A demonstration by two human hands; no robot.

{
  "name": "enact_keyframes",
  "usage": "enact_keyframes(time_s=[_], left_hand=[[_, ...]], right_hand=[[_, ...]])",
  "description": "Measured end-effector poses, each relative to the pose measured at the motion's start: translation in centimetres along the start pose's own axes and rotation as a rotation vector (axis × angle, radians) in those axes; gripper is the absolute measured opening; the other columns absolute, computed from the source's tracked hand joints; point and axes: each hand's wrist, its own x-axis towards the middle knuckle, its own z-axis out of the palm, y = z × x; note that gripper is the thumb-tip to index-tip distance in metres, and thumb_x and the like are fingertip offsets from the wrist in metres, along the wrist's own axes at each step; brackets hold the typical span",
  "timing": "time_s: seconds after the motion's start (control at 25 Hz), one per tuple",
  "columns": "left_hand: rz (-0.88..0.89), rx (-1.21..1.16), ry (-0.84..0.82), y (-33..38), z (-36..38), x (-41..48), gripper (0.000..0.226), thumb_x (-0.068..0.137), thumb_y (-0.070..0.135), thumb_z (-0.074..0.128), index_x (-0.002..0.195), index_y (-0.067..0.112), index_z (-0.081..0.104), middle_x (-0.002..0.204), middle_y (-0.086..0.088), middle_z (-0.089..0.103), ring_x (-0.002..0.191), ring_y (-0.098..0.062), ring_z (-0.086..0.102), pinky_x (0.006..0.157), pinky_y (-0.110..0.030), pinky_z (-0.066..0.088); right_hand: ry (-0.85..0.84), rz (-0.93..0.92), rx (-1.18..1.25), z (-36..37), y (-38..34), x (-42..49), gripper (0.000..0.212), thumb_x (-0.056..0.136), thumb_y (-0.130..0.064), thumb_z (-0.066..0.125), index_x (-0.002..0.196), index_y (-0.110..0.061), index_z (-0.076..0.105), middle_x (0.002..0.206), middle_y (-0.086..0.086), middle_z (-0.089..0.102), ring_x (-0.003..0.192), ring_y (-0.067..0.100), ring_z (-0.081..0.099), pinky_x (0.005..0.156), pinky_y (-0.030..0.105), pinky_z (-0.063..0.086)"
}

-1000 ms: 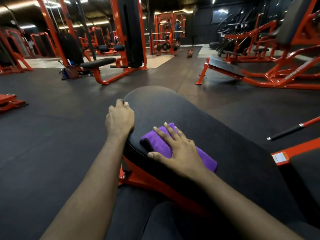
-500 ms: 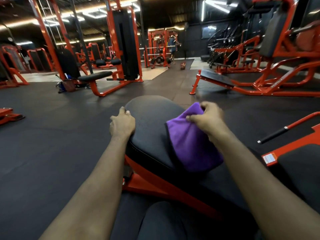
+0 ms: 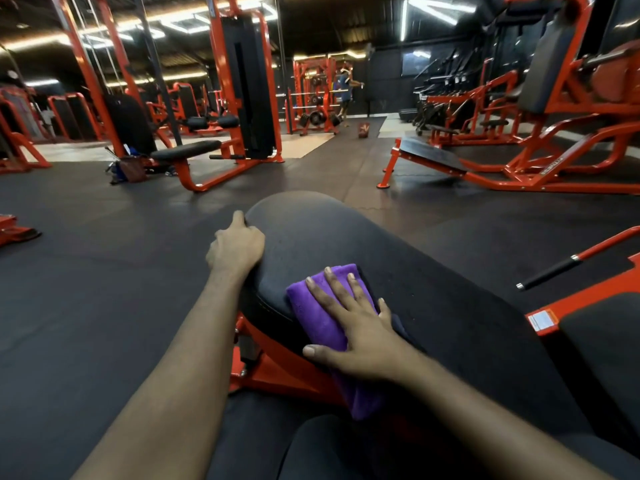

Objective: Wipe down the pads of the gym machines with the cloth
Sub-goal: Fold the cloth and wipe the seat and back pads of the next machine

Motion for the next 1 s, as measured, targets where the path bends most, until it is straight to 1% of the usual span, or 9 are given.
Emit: enact_keyframes(time_s=[0.12, 0.24, 0.36, 0.56, 0.68, 0.76, 0.88, 0.96, 1.0], left_hand=[[0.023, 0.068, -0.026, 1.2, 0.8, 1.7, 0.057, 0.103, 0.046, 0.03, 0.152, 0.019, 0.02, 0.146, -0.032, 0.038, 0.131, -0.05, 0.043, 0.104, -0.052, 0.036], [0.041, 0.145, -0.063, 2.3, 1.3, 4.3, 0.077, 0.1, 0.066, 0.021, 0.158, 0.017, 0.01, 0.153, -0.029, 0.034, 0.138, -0.048, 0.038, 0.11, -0.052, 0.033], [0.073, 0.204, -0.115, 2.7, 1.4, 7.4, 0.082, 0.096, 0.073, 0.018, 0.157, 0.017, 0.024, 0.153, -0.026, 0.038, 0.139, -0.046, 0.039, 0.112, -0.051, 0.034], [0.162, 0.336, -0.072, 3.0, 2.5, 9.1, 0.078, 0.098, 0.07, 0.019, 0.15, 0.013, 0.035, 0.147, -0.026, 0.046, 0.133, -0.045, 0.045, 0.107, -0.05, 0.038], [0.179, 0.362, -0.041, 3.0, 2.6, 9.2, 0.078, 0.097, 0.071, 0.018, 0.144, 0.013, 0.04, 0.139, -0.025, 0.053, 0.128, -0.044, 0.05, 0.1, -0.049, 0.042], [0.195, 0.377, 0.0, 3.0, 2.8, 8.6, 0.075, 0.098, 0.07, 0.019, 0.139, 0.012, 0.044, 0.135, -0.025, 0.056, 0.125, -0.044, 0.052, 0.096, -0.048, 0.042], [0.199, 0.387, 0.034, 3.2, 2.9, 8.3, 0.07, 0.099, 0.067, 0.021, 0.133, 0.011, 0.047, 0.131, -0.025, 0.057, 0.123, -0.044, 0.053, 0.093, -0.048, 0.042], [0.2, 0.385, 0.036, 3.2, 2.9, 8.1, 0.069, 0.099, 0.066, 0.021, 0.131, 0.011, 0.047, 0.129, -0.025, 0.058, 0.121, -0.044, 0.053, 0.09, -0.047, 0.042], [0.204, 0.383, 0.035, 3.2, 2.8, 8.0, 0.068, 0.099, 0.066, 0.021, 0.131, 0.011, 0.047, 0.128, -0.024, 0.059, 0.12, -0.044, 0.054, 0.088, -0.046, 0.041]], right_hand=[[0.201, 0.074, 0.028, 2.0, -0.8, 0.3, 0.074, 0.088, -0.08, 0.036, 0.148, -0.067, -0.005, 0.163, -0.031, -0.018, 0.153, 0.009, -0.019, 0.116, 0.068, 0.005], [0.248, 0.161, 0.083, 1.7, -1.0, 2.4, 0.061, 0.096, -0.071, 0.028, 0.15, -0.064, 0.001, 0.165, -0.029, -0.009, 0.154, 0.007, -0.015, 0.118, 0.065, 0.012], [0.221, 0.244, 0.152, 0.9, -0.4, 5.4, 0.056, 0.099, -0.066, 0.029, 0.152, -0.061, 0.009, 0.166, -0.025, -0.005, 0.155, 0.012, -0.014, 0.118, 0.065, 0.011], [0.22, 0.376, 0.206, -1.0, 2.9, 13.9, 0.053, 0.102, -0.063, 0.03, 0.153, -0.057, 0.018, 0.169, -0.016, -0.003, 0.156, 0.023, -0.008, 0.117, 0.067, 0.005], [0.279, 0.419, 0.189, -2.7, 6.1, 20.1, 0.053, 0.102, -0.061, 0.032, 0.154, -0.054, 0.023, 0.169, -0.012, 0.004, 0.156, 0.028, 0.001, 0.116, 0.066, 0.008], [0.336, 0.452, 0.187, -3.8, 8.2, 23.5, 0.05, 0.103, -0.058, 0.032, 0.153, -0.049, 0.032, 0.168, -0.008, 0.017, 0.154, 0.031, 0.014, 0.117, 0.063, 0.014], [0.435, 0.514, 0.163, -4.9, 10.4, 26.4, 0.039, 0.103, -0.049, 0.037, 0.135, -0.037, 0.056, 0.145, 0.006, 0.056, 0.134, 0.036, 0.048, 0.111, 0.053, 0.029], [0.648, 0.461, 0.297, -6.1, 10.9, 26.3, 0.031, 0.103, -0.043, 0.043, 0.122, -0.029, 0.064, 0.121, 0.009, 0.069, 0.116, 0.036, 0.06, 0.105, 0.048, 0.041], [0.779, 0.367, 0.405, -6.6, 10.8, 25.9, 0.027, 0.103, -0.042, 0.046, 0.115, -0.028, 0.065, 0.109, 0.005, 0.072, 0.109, 0.032, 0.062, 0.102, 0.047, 0.044]])
